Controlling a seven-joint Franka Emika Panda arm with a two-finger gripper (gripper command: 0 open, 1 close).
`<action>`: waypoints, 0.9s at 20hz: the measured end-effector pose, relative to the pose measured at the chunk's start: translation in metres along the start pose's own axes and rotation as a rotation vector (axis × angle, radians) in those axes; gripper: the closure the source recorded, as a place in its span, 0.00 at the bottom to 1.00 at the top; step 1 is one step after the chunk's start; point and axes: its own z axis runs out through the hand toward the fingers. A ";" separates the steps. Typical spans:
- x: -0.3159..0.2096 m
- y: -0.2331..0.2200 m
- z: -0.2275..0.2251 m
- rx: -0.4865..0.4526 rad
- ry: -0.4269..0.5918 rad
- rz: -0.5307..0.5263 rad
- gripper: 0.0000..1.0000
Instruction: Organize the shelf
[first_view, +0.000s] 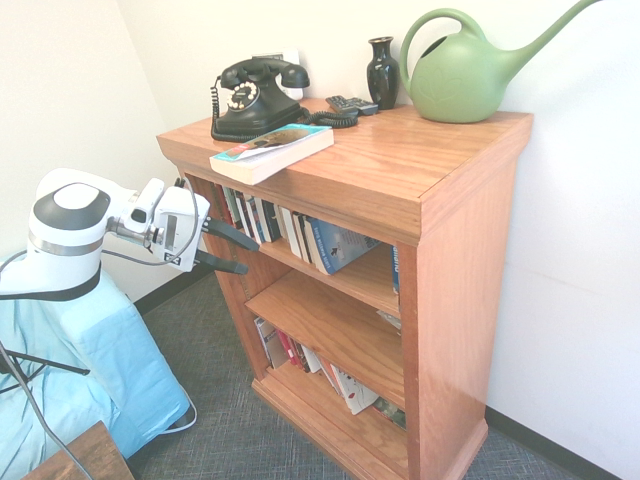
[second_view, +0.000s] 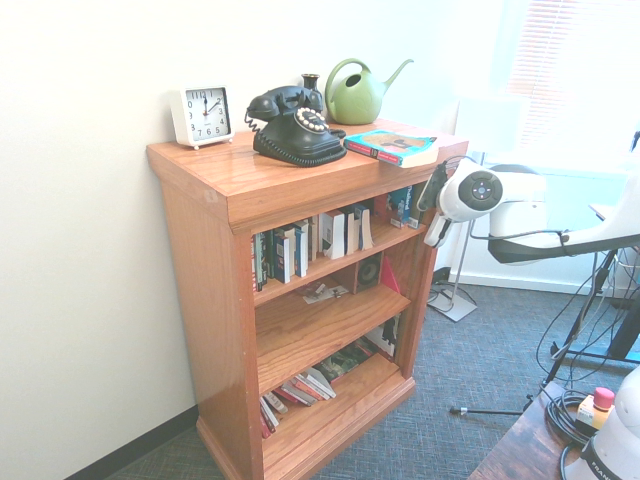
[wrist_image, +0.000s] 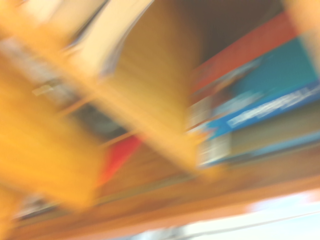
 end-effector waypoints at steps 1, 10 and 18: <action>0.003 0.000 -0.002 -0.029 0.041 -0.006 0.00; 0.026 0.005 -0.034 -0.190 0.222 -0.047 0.00; 0.029 -0.009 -0.052 -0.182 0.330 -0.121 0.00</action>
